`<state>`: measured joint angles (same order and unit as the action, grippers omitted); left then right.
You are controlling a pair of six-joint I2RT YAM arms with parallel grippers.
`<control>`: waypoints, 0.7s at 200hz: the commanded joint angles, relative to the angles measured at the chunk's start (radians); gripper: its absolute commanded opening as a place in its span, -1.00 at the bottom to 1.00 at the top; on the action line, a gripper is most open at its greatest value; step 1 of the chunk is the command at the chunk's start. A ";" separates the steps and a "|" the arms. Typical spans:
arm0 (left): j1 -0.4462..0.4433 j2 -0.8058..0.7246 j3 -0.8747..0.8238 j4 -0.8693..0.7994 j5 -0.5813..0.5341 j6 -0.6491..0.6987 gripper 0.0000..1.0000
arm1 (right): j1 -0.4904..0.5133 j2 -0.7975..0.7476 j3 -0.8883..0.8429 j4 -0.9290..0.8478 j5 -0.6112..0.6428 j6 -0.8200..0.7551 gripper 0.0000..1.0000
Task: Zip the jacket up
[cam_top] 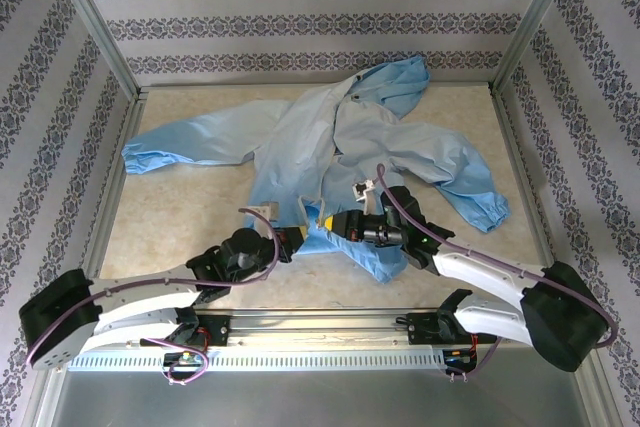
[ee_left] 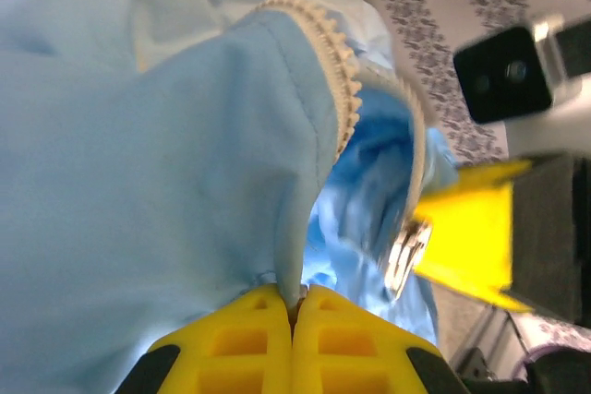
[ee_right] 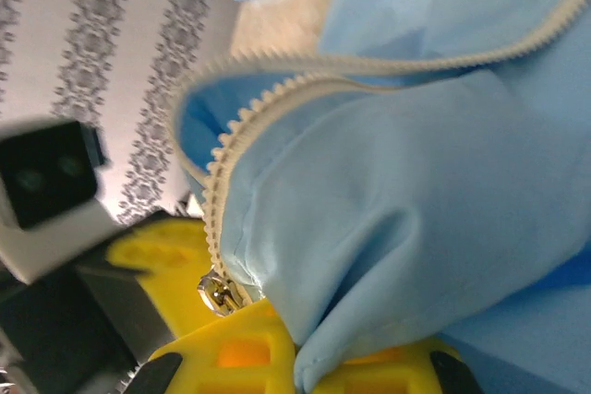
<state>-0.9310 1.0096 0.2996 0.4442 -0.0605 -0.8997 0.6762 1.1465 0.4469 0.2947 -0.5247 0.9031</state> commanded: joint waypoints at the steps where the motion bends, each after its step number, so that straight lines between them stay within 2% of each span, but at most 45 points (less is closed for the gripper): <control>1: 0.065 -0.050 0.060 -0.314 0.048 0.024 -1.00 | 0.007 0.057 0.026 -0.174 -0.033 -0.070 -1.00; 40: 0.107 -0.019 0.052 -0.350 0.109 0.018 -1.00 | 0.091 0.090 0.032 -0.314 0.061 -0.157 -0.83; 87: 0.110 0.094 0.080 -0.292 0.176 0.027 -1.00 | 0.151 0.029 0.019 -0.357 0.108 -0.153 -0.29; 116: 0.112 0.092 0.079 -0.283 0.188 0.031 -1.00 | 0.191 -0.052 0.024 -0.431 0.171 -0.170 -0.15; 140: 0.115 0.050 0.057 -0.300 0.178 0.023 -1.00 | 0.269 -0.082 0.075 -0.561 0.288 -0.207 -0.04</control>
<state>-0.8345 1.1011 0.3523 0.1692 0.1066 -0.8928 0.8810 1.0920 0.4591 -0.1169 -0.3706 0.7456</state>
